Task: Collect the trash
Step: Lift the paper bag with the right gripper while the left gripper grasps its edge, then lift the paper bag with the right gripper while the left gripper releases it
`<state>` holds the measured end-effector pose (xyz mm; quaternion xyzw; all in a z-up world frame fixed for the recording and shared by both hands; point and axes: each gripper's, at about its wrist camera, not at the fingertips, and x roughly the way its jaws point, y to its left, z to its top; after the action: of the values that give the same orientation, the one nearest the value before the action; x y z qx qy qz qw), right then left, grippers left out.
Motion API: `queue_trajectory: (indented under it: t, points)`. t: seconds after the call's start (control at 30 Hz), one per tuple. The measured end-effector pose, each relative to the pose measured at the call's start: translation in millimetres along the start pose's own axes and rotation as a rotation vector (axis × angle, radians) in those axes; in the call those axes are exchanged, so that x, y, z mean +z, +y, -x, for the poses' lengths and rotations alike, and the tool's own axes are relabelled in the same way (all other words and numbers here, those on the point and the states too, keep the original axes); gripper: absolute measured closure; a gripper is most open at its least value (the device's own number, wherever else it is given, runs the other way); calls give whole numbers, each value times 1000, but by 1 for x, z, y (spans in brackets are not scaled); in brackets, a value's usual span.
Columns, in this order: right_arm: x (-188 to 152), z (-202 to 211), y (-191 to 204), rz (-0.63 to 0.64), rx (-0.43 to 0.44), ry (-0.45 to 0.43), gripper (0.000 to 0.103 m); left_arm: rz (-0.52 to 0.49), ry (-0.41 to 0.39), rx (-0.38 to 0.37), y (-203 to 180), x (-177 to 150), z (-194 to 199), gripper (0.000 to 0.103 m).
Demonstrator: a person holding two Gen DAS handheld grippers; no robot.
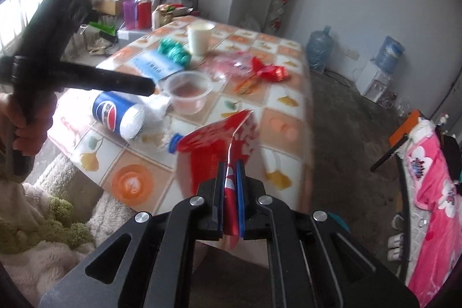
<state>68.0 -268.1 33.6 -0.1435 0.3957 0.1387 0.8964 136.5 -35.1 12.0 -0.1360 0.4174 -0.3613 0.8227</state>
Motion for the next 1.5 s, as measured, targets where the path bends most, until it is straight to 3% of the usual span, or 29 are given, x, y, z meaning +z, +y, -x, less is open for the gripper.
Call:
queue_trajectory:
  t: [0.1, 0.3, 0.53, 0.6, 0.77, 0.9, 1.1, 1.2, 1.37, 1.5]
  points:
    - [-4, -25, 12, -36, 64, -22, 96, -5, 12, 14, 1, -11, 0, 84]
    - [-19, -71, 11, -244, 271, -55, 91, -11, 22, 36, 8, -21, 2, 85]
    - [-55, -115, -21, -668, 658, -29, 82, -16, 39, 49, 10, -28, -1, 86]
    - [-61, -117, -25, -707, 690, -12, 79, -19, 42, 53, 11, -28, -3, 86]
    - [-57, -110, -17, -626, 672, 3, 59, -20, 42, 34, 8, -23, -8, 86]
    - [-57, -105, -18, -627, 703, 1, 50, -62, 44, 12, -3, -22, -21, 86]
    - [-83, -127, -57, -970, 953, -22, 49, -102, 83, -4, -8, -38, -36, 89]
    - [-89, -136, -67, -1093, 1009, 10, 49, -125, 93, -7, -13, -46, -40, 89]
    - [-103, -158, -79, -1362, 1126, 139, 49, -206, 111, -8, -31, -61, -57, 89]
    - [-104, -161, -82, -1420, 1139, 173, 49, -278, 152, 64, -45, -75, -81, 93]
